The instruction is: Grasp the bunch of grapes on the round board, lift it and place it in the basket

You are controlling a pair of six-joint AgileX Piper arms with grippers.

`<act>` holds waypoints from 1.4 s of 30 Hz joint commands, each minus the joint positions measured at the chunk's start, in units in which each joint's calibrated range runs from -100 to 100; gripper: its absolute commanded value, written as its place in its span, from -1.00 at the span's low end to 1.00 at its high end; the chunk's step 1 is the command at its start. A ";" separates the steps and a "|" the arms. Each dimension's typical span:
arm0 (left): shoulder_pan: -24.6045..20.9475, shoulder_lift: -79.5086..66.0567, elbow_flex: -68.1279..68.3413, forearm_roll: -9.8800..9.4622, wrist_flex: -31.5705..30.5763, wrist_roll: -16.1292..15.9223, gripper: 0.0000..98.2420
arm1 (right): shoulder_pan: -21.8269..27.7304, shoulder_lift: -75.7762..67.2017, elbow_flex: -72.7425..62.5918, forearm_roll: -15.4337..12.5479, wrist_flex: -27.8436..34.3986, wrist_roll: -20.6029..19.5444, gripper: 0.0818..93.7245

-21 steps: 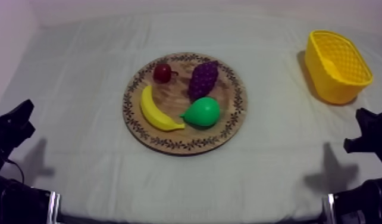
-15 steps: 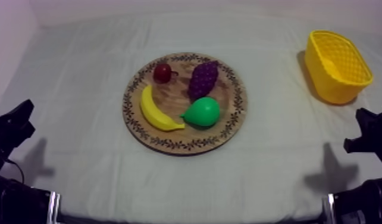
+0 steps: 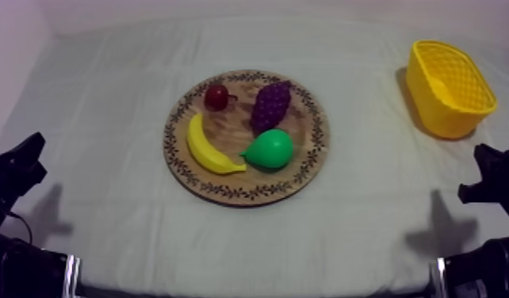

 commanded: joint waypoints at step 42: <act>-0.02 0.00 -0.02 0.01 0.01 0.00 -1.00 | -10.59 30.54 -26.76 9.32 -2.28 -11.95 -1.00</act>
